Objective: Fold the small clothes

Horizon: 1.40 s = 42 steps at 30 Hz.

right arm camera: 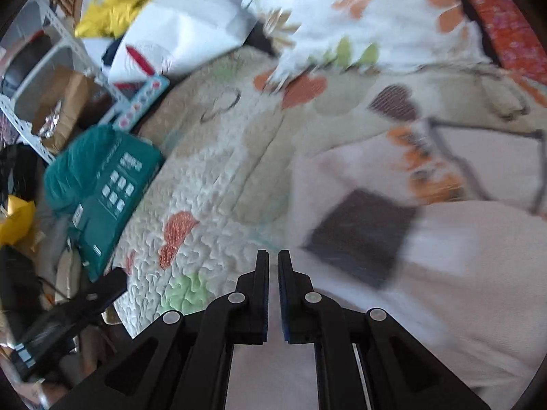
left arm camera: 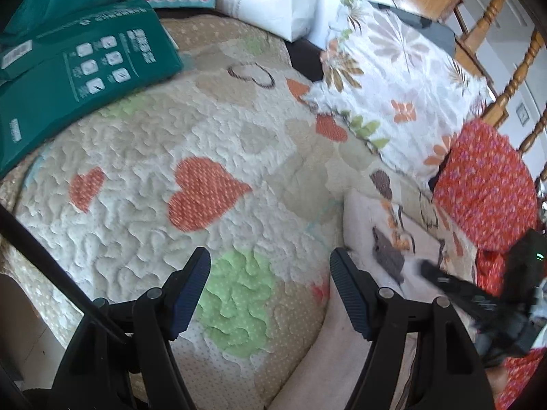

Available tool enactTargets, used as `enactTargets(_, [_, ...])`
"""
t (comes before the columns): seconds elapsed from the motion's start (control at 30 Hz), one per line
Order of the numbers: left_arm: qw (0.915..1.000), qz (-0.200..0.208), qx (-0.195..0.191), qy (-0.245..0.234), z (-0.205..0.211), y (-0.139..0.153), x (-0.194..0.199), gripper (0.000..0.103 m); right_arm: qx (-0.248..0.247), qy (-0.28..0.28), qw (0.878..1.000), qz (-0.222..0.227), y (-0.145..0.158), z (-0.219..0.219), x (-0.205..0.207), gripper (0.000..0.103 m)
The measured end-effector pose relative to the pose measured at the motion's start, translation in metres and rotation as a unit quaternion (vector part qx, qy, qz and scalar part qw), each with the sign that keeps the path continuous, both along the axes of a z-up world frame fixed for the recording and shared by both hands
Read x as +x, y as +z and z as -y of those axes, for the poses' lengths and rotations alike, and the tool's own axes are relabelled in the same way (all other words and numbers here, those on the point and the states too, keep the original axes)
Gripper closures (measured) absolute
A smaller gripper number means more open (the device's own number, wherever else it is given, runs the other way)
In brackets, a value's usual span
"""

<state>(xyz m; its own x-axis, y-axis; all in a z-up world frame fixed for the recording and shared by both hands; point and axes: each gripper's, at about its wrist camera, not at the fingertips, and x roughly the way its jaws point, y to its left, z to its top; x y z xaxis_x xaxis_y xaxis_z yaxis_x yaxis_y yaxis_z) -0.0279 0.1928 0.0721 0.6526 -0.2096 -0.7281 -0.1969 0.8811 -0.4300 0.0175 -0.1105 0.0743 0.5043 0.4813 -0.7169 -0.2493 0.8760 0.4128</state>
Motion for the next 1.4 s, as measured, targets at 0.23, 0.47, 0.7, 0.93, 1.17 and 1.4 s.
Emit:
enactTargets(0.23, [0.9959,-0.044,0.001,-0.080,0.038,-0.029,0.007,0.032,-0.074,-0.154,0.985,0.004,0.016,0.152,-0.081,0.076])
enactTargets(0.47, [0.9868,-0.052,-0.029,-0.150,0.068,-0.056,0.000,0.031,0.002,-0.302,0.950,-0.081,-0.035,0.274,-0.162,0.066])
enactTargets(0.7, [0.9633,-0.068,-0.139,-0.219,0.079,-0.071,-0.030,0.031,0.195,-0.276,0.935,-0.104,-0.072,0.281,-0.197,0.066])
enactTargets(0.93, [0.9533,-0.100,-0.183,-0.218,0.072,-0.084,-0.075,0.034,0.266,-0.234,0.926,-0.130,-0.094,0.252,-0.228,0.066])
enactTargets(1.17, [0.9617,-0.105,-0.131,-0.217,0.082,-0.085,-0.103,0.034,0.228,-0.244,0.938,-0.092,-0.077,0.247,-0.262,0.065])
enactTargets(1.4, [0.9621,-0.110,-0.124,-0.217,0.084,-0.090,-0.106,0.031,0.121,-0.310,0.941,-0.056,-0.053,0.265,-0.275,0.052])
